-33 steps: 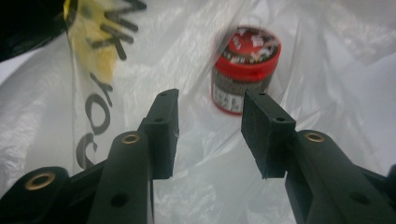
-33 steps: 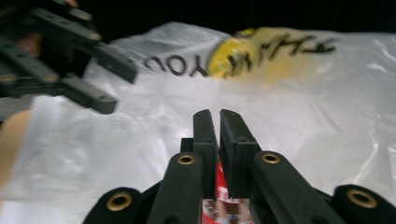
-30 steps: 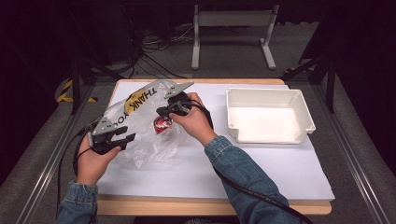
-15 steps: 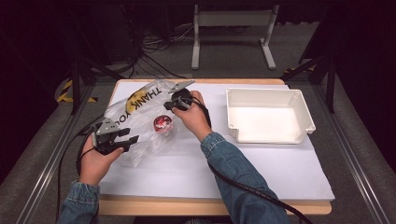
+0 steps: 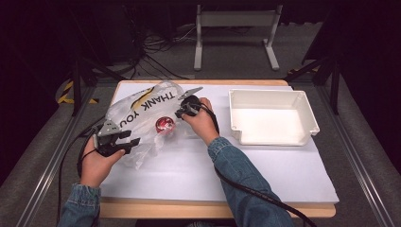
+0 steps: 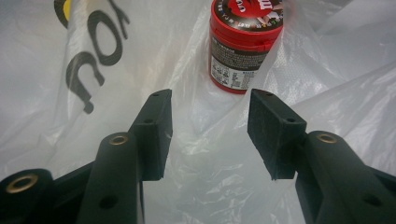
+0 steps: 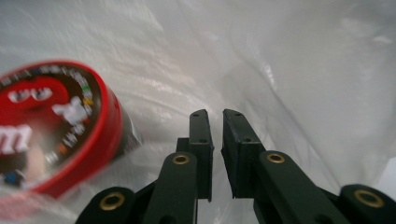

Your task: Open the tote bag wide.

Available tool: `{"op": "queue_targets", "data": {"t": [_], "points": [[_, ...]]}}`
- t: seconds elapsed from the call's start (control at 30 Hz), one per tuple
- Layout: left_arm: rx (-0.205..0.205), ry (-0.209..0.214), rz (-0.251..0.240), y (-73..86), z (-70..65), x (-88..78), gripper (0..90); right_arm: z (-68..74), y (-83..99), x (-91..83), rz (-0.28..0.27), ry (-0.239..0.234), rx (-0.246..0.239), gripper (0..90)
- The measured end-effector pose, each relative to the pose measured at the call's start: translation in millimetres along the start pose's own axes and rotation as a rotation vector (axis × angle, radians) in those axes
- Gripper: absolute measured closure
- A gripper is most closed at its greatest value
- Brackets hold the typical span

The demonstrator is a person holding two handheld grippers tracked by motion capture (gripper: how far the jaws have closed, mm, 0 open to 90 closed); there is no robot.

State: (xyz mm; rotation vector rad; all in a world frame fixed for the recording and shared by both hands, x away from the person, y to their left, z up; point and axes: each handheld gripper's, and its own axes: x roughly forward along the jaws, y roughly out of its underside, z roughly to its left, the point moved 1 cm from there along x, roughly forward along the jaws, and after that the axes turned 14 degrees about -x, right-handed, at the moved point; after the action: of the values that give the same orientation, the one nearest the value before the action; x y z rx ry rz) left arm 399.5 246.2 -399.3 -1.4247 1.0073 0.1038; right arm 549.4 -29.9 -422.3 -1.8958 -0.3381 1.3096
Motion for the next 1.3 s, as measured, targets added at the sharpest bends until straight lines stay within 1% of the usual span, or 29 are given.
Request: {"op": "queue_targets", "data": {"t": [0.03,0.07,0.13,0.17,0.23,0.33,0.43,0.5,0.53,0.63,0.7,0.77,0.83,0.87,0.9,0.97,1.03,1.07,1.1,1.13,1.17,1.3], "points": [[0.000,0.000,0.000,0.0,0.0,0.0,51.2,0.0,0.0,0.0,0.000,0.000,0.000,81.0],[0.000,0.000,0.001,-0.2,0.0,-0.2,51.2,-0.6,4.5,1.0,0.018,-0.011,0.001,80.4],[0.001,-0.001,0.000,-0.3,0.2,-0.3,50.9,-1.7,13.5,1.1,0.048,-0.026,0.024,79.0],[0.001,-0.001,0.000,-0.3,0.2,-0.3,50.8,-1.7,13.5,1.1,0.048,-0.026,0.024,79.0],[-0.005,-0.001,0.000,0.0,-0.2,-0.1,50.6,-3.2,19.6,-0.2,0.065,-0.033,0.023,77.4],[-0.002,-0.001,0.002,-0.1,-0.2,0.6,49.9,-3.8,25.7,-4.2,0.074,-0.044,0.025,72.6],[-0.006,-0.003,0.002,-0.4,-0.4,0.7,49.7,-2.4,27.3,-11.3,0.048,-0.047,0.036,65.1],[0.001,-0.007,0.003,-1.0,-0.1,0.1,49.1,-0.3,26.0,-16.8,0.021,-0.048,0.032,61.8],[-0.006,-0.005,0.002,-0.9,-0.4,-0.2,48.9,1.1,25.0,-19.5,0.009,-0.047,0.028,60.8],[-0.008,-0.008,-0.005,-1.6,0.1,-1.2,48.4,6.1,21.9,-27.8,-0.026,-0.057,0.016,57.0],[-0.008,-0.009,-0.008,-1.9,0.5,-1.3,48.4,12.0,20.0,-32.1,-0.035,-0.076,-0.005,53.3],[-0.008,-0.004,-0.008,-2.2,0.5,-0.7,48.4,17.9,19.6,-33.4,-0.023,-0.095,-0.027,49.2],[-0.004,-0.003,-0.004,-2.9,0.5,-0.4,48.3,23.4,20.4,-33.4,-0.014,-0.124,-0.034,41.7],[-0.004,-0.003,-0.004,-2.9,0.5,-0.4,48.1,23.4,20.4,-33.4,-0.014,-0.124,-0.034,41.7],[-0.010,-0.002,-0.006,-3.0,-0.1,0.0,47.9,28.4,22.5,-31.7,0.003,-0.161,-0.046,31.5],[-0.007,-0.001,-0.008,-3.5,-0.2,0.6,47.8,32.0,24.9,-29.5,0.026,-0.162,-0.058,25.6],[-0.014,0.000,-0.007,-3.1,-0.2,0.7,47.7,34.4,28.3,-27.6,0.049,-0.149,-0.075,20.8],[-0.014,0.000,-0.007,-3.1,-0.2,0.7,47.4,34.4,28.3,-27.6,0.049,-0.149,-0.075,20.8],[-0.012,-0.002,-0.009,-3.3,0.8,0.4,47.0,36.0,31.7,-25.7,0.067,-0.145,-0.085,17.5],[-0.012,-0.002,-0.009,-3.3,0.8,0.4,47.0,36.0,31.7,-25.7,0.067,-0.145,-0.085,17.5],[-0.011,-0.002,-0.011,-3.6,1.5,0.1,46.9,36.9,34.2,-24.2,0.091,-0.136,-0.107,16.0],[-0.019,0.000,-0.020,-5.1,2.3,-0.5,45.9,38.7,36.3,-24.6,0.103,-0.130,-0.113,15.2]]}}
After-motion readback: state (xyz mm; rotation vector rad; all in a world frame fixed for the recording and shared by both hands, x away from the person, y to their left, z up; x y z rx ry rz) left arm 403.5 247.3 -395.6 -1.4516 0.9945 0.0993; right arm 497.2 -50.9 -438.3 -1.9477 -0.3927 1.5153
